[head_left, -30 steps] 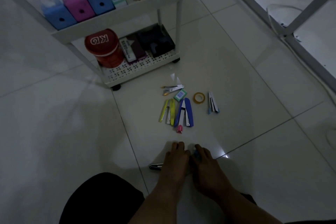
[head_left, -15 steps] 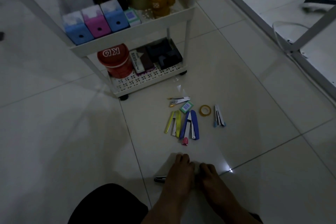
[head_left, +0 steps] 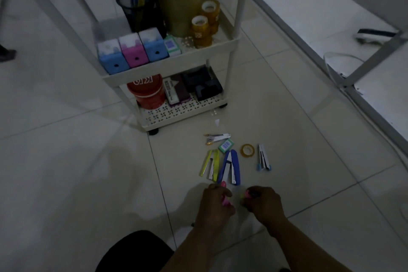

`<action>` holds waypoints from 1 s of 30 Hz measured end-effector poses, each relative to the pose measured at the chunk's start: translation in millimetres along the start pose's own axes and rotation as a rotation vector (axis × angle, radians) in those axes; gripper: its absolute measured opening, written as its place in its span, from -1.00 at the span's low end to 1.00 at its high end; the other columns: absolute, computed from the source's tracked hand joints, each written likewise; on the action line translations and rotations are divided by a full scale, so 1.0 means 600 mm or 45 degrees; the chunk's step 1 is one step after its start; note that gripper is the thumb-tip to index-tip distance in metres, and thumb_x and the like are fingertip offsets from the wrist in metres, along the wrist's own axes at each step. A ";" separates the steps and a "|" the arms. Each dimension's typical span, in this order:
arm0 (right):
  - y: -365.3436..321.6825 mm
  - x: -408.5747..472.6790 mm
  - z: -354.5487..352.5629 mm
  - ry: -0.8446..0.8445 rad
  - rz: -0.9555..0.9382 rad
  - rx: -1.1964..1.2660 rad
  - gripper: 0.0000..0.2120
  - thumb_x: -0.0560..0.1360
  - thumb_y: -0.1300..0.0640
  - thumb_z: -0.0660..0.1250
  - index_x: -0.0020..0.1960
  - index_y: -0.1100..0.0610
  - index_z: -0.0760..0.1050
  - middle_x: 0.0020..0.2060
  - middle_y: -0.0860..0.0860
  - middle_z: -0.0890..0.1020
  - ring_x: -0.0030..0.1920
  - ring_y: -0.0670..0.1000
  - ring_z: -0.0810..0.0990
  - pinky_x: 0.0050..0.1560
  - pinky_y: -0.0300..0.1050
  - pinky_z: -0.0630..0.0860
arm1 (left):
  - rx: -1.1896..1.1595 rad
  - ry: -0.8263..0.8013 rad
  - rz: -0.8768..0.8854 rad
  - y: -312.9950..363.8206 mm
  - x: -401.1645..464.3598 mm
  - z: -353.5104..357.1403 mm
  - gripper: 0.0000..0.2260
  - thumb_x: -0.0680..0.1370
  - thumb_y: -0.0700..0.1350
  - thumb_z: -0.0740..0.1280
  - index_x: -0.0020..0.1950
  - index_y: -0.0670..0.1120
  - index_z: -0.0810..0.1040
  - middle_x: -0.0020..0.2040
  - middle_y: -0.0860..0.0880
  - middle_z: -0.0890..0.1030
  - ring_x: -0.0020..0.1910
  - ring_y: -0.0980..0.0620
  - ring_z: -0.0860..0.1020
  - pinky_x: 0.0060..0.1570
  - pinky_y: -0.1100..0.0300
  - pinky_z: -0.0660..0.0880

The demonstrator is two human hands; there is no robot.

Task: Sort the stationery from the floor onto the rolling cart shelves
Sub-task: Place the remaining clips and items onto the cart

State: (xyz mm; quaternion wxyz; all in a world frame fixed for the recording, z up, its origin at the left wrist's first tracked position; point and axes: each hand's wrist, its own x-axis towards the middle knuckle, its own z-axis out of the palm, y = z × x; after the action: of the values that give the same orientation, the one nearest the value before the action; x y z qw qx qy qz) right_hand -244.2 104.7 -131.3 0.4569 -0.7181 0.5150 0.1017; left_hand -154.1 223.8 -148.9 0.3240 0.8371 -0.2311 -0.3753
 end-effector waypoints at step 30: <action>-0.387 0.103 -0.040 -0.056 -0.506 0.051 -0.72 0.38 0.19 0.52 0.03 0.32 0.62 -0.07 0.25 0.68 -0.08 0.18 0.66 0.08 0.10 0.58 | -0.708 0.552 -0.189 0.136 0.183 -0.314 -0.71 0.38 -0.18 0.53 0.05 -0.24 0.63 0.05 -0.22 0.63 0.00 -0.18 0.62 0.07 -0.11 0.58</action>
State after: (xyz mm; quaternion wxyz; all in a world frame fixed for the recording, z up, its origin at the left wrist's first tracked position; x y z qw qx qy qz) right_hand -30.6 58.5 -28.0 0.4932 -0.7940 0.3550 0.0151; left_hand 47.8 168.5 -47.0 0.5528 0.7916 0.0153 -0.2601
